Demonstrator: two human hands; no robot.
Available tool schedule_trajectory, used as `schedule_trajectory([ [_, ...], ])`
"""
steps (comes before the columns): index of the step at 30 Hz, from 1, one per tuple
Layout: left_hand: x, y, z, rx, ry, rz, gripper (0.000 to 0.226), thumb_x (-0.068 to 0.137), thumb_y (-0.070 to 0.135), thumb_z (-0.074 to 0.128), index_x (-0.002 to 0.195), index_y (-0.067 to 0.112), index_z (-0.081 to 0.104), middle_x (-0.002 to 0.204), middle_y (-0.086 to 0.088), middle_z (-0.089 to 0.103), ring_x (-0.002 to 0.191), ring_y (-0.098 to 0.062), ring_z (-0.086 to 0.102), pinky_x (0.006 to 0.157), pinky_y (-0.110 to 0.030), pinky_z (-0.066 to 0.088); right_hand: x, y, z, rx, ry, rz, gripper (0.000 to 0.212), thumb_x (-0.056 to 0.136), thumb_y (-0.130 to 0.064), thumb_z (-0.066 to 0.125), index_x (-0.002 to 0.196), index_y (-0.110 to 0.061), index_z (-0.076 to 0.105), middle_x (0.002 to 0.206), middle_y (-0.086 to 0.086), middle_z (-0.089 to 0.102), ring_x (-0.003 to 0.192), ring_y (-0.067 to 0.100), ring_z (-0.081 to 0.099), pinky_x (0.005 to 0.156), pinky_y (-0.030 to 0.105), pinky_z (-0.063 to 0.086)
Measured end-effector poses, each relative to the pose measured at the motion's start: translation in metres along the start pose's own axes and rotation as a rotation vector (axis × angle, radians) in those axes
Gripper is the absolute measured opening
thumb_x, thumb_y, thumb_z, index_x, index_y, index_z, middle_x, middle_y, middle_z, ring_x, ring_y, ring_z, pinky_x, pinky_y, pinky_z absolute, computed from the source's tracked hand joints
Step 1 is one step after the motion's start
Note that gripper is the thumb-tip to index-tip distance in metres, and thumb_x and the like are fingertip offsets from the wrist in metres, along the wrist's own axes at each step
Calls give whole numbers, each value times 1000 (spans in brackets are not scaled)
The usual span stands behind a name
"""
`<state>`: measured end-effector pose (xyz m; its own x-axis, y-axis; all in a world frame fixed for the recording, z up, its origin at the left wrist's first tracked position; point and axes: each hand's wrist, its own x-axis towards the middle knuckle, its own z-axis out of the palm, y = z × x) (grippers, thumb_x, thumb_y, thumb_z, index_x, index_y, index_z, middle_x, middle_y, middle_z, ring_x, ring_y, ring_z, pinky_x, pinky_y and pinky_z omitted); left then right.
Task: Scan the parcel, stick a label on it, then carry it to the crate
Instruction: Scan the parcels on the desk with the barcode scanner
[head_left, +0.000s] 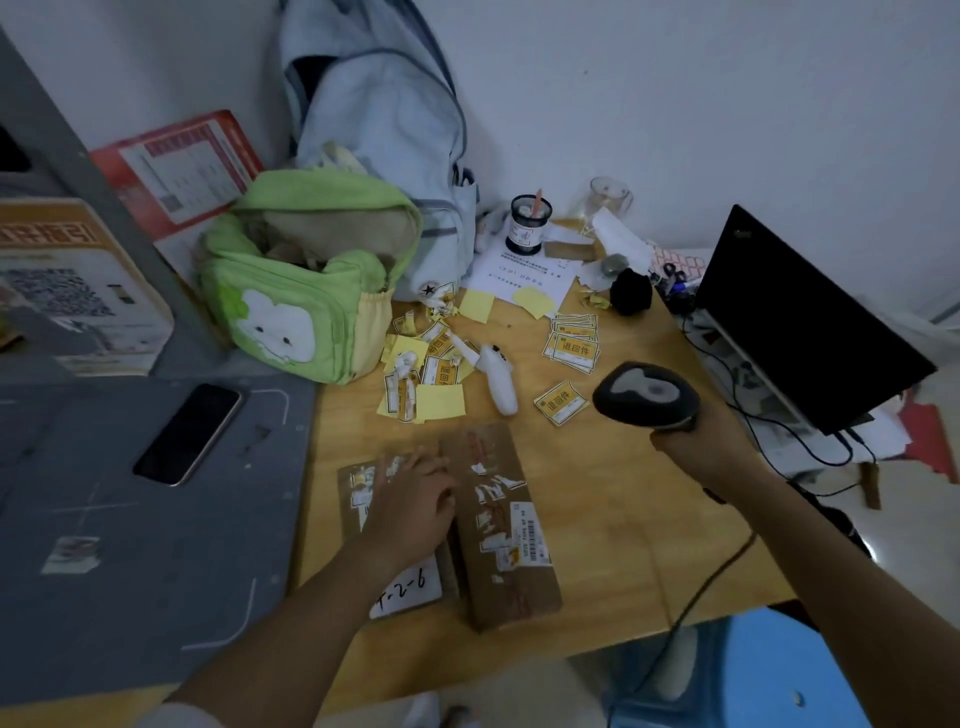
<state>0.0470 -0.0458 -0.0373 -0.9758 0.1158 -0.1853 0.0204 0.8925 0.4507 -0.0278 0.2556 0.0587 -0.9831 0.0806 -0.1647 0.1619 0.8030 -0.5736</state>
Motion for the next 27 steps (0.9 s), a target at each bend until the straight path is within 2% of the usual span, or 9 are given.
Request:
schedule_trajectory([
  [2, -9, -5, -7, -34, 59, -36, 28, 90, 22, 52, 112, 23, 69, 141, 2, 54, 139, -23, 36, 116, -46, 21, -10, -17, -9, -187, -50, -131, 31, 77, -4, 61, 57, -18, 42, 51, 1, 41, 49, 17, 37, 49, 29, 29],
  [4, -17, -12, -14, -40, 54, -125, 34, 86, 20, 53, 118, 19, 66, 138, -2, 56, 130, -25, 47, 107, -40, 39, -22, -32, -16, -379, -113, -230, 31, 78, -10, 62, 58, -21, 41, 56, -2, 44, 51, 12, 40, 48, 28, 31],
  [7, -27, -17, -27, -61, 44, -335, 40, 81, 22, 53, 120, 19, 63, 128, -6, 61, 115, -27, 58, 92, -37, 51, -40, -48, -21, -568, -222, -316, 39, 81, -16, 61, 56, -29, 34, 58, -6, 41, 51, 6, 37, 48, 22, 28],
  [10, -33, -14, -38, -92, -5, -405, 37, 81, 22, 54, 118, 20, 64, 129, -6, 60, 112, -26, 59, 90, -33, 51, -57, -62, -21, -666, -261, -356, 38, 81, -19, 60, 57, -32, 34, 59, -10, 43, 52, 2, 37, 47, 19, 25],
  [14, -40, -13, -39, -103, -146, -373, 50, 88, 29, 54, 137, 20, 48, 147, -5, 45, 130, -27, 48, 103, -34, 43, -69, -67, -15, -667, -350, -339, 29, 78, -16, 60, 60, -30, 43, 60, -10, 51, 54, 2, 44, 47, 18, 29],
  [19, -51, -10, -31, -115, -292, -331, 56, 90, 29, 53, 143, 18, 38, 150, -6, 41, 134, -28, 43, 107, -35, 39, -75, -63, -7, -688, -426, -314, 28, 76, -12, 58, 58, -27, 43, 61, -6, 51, 54, 7, 47, 47, 18, 31],
  [23, -54, -12, -29, -96, -318, -296, 50, 89, 25, 52, 138, 15, 42, 144, -8, 46, 129, -28, 47, 104, -36, 41, -77, -60, -4, -711, -445, -310, 23, 76, -14, 56, 60, -26, 45, 63, -4, 53, 65, 18, 55, 50, 20, 36],
  [27, -53, -12, -26, -105, -323, -298, 50, 90, 21, 54, 137, 12, 43, 144, -9, 46, 127, -26, 48, 102, -33, 43, -77, -60, -3, -721, -440, -303, 29, 76, -14, 58, 58, -28, 41, 61, -6, 51, 60, 14, 51, 48, 19, 34],
])
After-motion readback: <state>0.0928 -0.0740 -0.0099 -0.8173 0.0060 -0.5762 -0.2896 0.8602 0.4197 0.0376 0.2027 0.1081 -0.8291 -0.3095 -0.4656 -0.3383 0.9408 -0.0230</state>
